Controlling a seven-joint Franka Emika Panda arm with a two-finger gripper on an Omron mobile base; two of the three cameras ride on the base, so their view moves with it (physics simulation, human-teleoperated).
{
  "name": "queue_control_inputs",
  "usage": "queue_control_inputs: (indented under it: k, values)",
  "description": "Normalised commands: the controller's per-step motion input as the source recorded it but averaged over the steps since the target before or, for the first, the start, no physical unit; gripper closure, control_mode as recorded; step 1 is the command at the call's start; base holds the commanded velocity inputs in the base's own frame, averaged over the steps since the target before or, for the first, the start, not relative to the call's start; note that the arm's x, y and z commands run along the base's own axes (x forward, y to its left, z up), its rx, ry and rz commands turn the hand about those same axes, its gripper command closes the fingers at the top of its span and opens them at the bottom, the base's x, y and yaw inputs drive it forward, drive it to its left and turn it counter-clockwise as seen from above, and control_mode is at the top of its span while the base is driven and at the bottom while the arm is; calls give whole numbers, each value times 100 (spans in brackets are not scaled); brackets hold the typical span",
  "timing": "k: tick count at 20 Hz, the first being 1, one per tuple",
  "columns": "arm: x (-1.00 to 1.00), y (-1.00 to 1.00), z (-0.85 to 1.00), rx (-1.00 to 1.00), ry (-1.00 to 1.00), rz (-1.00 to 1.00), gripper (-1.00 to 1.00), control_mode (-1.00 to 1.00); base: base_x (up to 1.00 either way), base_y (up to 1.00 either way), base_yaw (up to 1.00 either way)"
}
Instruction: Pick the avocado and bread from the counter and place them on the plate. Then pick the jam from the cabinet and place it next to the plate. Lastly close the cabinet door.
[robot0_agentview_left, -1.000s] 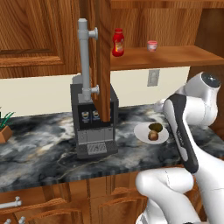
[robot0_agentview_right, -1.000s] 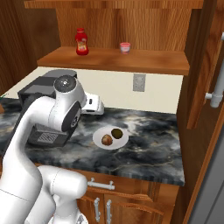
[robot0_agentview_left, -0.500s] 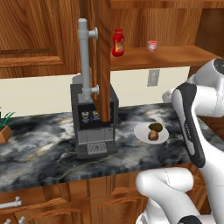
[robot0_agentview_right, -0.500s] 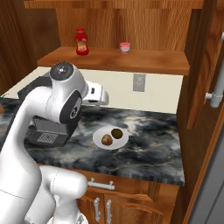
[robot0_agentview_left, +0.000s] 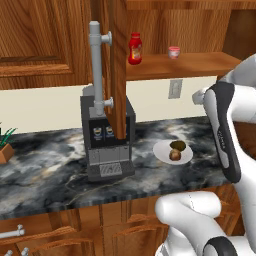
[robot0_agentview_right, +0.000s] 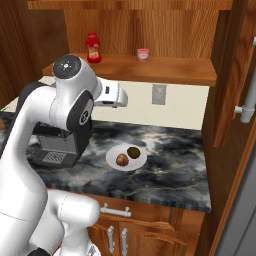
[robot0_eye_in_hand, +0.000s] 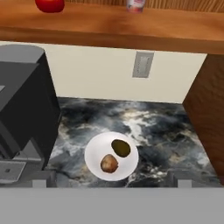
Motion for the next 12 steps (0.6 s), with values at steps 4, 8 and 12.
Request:
queue_control_inputs:
  k: [4,8,12]
  values:
    - [0,0,43,0,-18,0,-100,-100,0,0,0]
    - [0,0,46,0,-18,0,-100,-100,0,0,0]
    - [1,0,42,0,-13,-1,-100,-100,0,0,0]
